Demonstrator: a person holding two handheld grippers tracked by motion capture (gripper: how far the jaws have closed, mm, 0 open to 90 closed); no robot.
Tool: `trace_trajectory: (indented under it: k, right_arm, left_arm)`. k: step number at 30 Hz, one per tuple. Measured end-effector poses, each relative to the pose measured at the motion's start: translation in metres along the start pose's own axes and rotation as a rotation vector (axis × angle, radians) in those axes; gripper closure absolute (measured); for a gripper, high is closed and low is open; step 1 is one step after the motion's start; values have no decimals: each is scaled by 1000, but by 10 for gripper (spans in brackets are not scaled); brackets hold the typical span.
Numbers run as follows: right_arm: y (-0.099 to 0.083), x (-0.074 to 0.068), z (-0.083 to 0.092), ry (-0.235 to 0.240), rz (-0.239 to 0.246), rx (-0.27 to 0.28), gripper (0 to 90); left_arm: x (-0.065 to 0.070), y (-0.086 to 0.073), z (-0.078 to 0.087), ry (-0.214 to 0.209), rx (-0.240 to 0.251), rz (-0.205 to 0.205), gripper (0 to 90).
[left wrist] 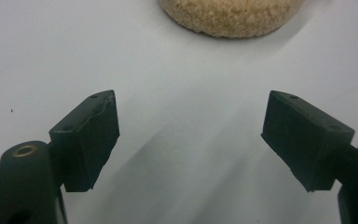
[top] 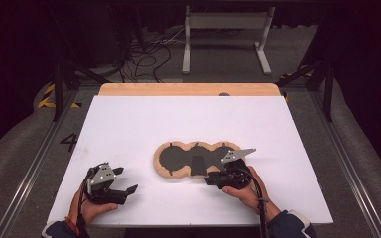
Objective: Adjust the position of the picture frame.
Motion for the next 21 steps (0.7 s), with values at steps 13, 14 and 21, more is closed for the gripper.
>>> trace_trajectory:
  k: [13,14,21]
  right_arm:
    - [3,-2,-2,35,-35,-5,647]
    - [3,-2,-2,38,-41,-6,640]
    - [6,2,-3,99,-137,-9,614]
  left_arm:
    - [1,0,-1,-4,1,2,185]
    - [0,0,-1,-1,-1,-1,183]
    - [0,1,-2,1,-8,-2,174]
Point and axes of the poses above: each handheld gripper's, and its own axes: z roughly backward along the jaws, y roughly out of its top, x roughly to its right, the point moved 4 cm from there along -z, roughly forward along the jaws, and after that the axes turned 14 degrees about -y, right-handed, at the moved point
